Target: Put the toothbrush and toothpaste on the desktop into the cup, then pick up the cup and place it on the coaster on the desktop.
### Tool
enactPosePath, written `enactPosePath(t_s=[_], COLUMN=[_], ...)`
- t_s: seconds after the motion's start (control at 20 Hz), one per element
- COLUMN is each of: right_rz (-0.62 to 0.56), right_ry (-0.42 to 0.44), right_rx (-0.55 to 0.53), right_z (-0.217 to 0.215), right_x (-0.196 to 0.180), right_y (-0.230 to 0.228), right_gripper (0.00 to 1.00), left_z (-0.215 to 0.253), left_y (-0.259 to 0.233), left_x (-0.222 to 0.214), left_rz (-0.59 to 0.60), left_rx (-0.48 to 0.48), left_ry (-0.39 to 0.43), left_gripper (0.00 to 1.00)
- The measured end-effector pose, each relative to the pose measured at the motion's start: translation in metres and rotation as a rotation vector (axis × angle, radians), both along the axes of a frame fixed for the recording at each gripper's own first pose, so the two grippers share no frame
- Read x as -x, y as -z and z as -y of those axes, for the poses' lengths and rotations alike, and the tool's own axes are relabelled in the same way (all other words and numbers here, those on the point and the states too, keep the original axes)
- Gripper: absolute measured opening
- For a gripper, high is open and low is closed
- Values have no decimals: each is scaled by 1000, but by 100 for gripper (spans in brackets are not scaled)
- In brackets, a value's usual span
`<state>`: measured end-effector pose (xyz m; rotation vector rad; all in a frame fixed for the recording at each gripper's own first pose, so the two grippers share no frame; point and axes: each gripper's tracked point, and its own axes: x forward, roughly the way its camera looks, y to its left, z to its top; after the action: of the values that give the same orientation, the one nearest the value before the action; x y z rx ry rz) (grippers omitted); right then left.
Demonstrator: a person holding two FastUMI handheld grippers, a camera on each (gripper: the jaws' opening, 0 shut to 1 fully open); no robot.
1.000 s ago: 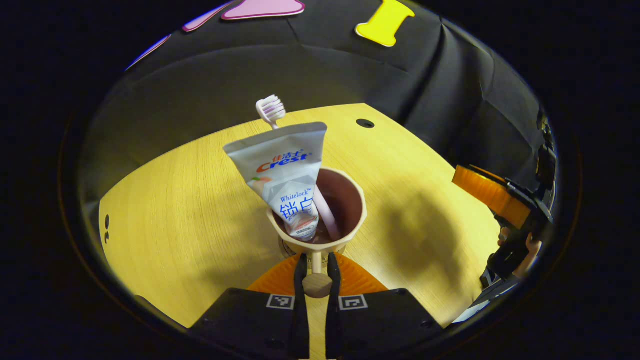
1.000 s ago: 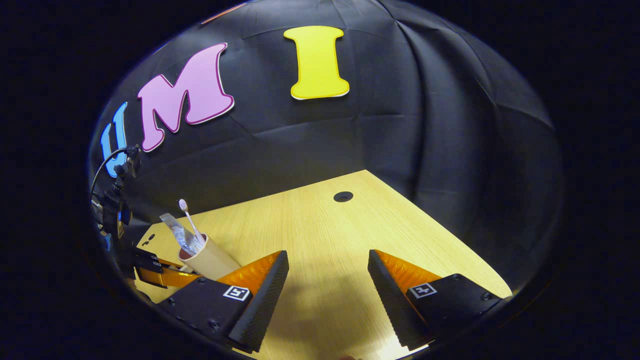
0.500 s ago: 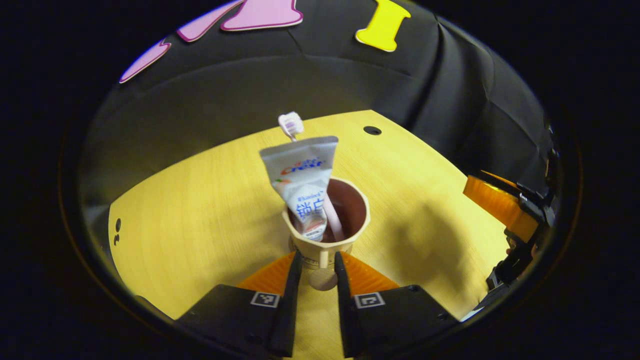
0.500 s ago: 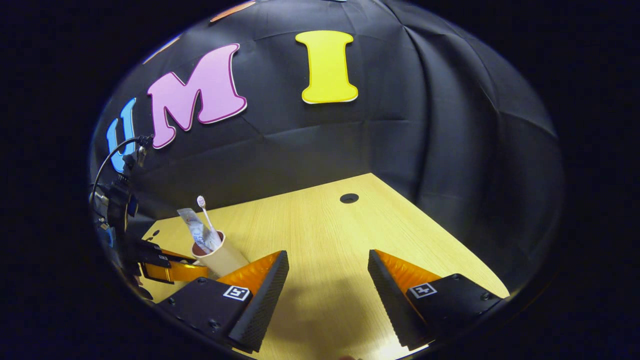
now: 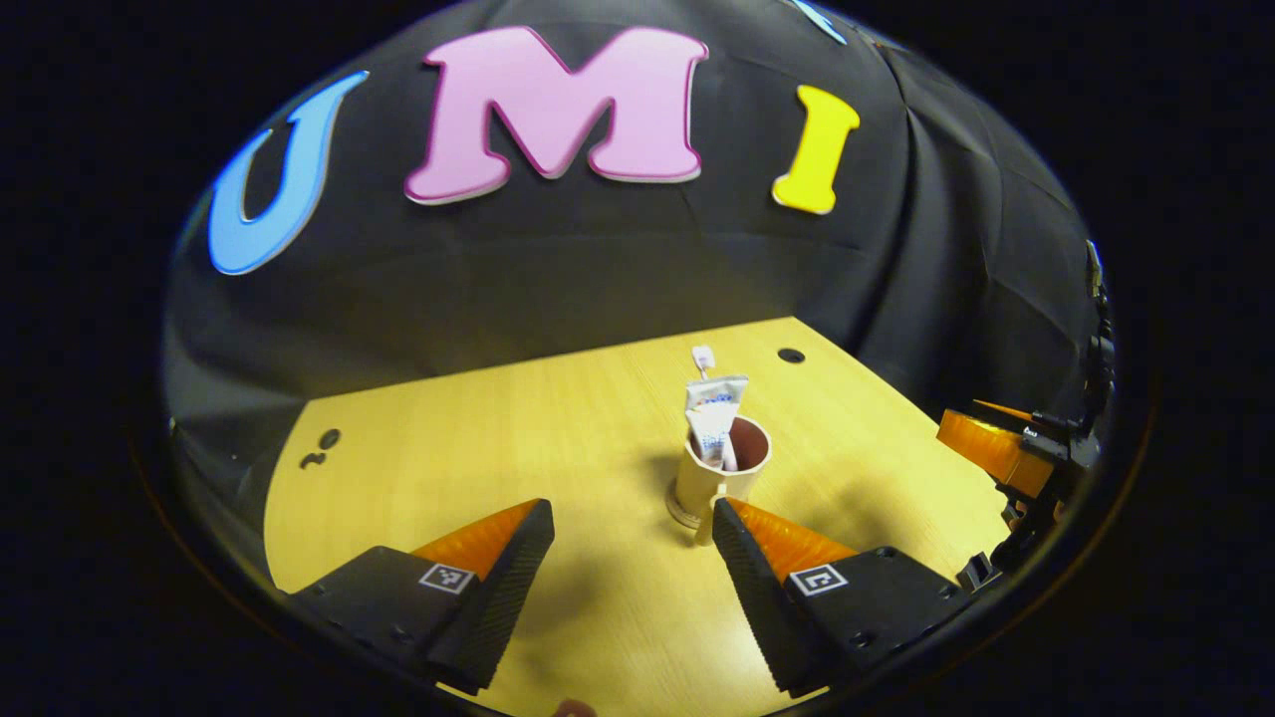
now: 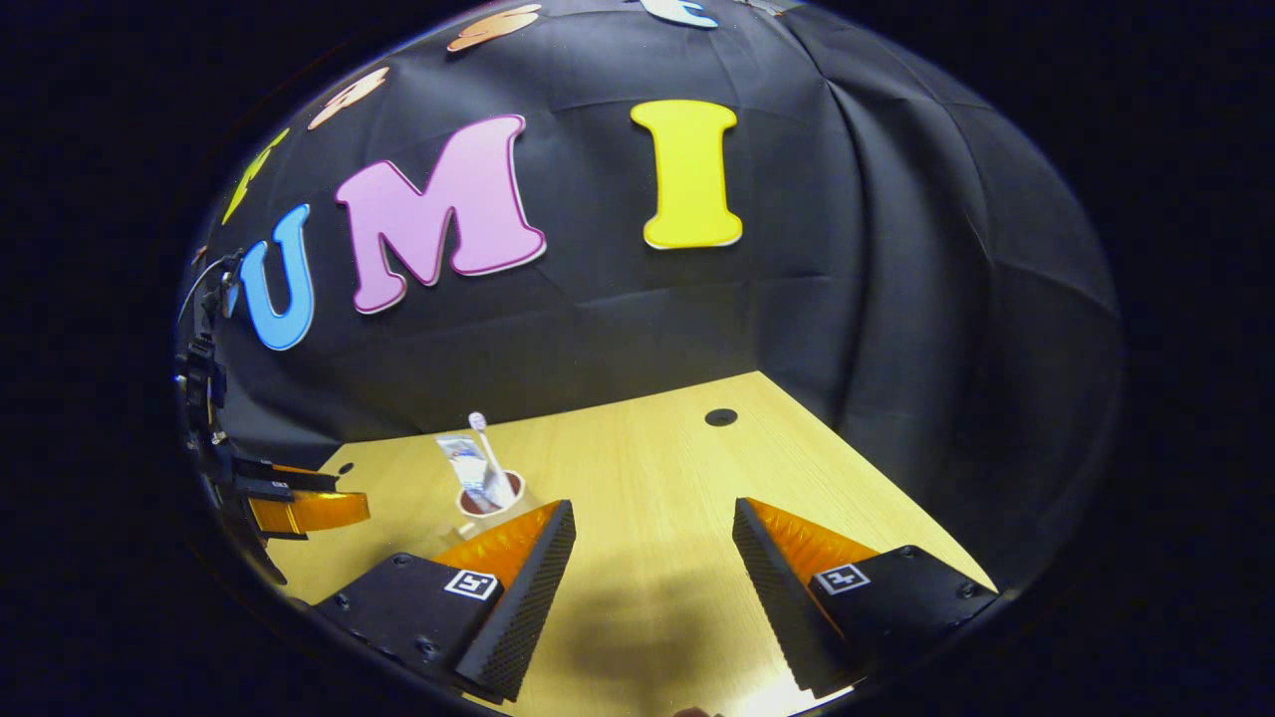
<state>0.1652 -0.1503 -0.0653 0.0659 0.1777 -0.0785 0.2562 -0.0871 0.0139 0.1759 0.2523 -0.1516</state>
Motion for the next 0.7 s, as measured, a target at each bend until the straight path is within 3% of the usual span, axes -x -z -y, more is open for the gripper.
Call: enactPosePath(t_s=[0.7], right_rz=[167], right_ry=[-209], right_rx=[97], right_z=[-136], right_x=[142], right_y=[-100], right_gripper=[98], left_z=[-66], left_y=[-83], left_x=[193], left_rz=[329], left_rx=[80], left_ry=[-106], left_gripper=[98])
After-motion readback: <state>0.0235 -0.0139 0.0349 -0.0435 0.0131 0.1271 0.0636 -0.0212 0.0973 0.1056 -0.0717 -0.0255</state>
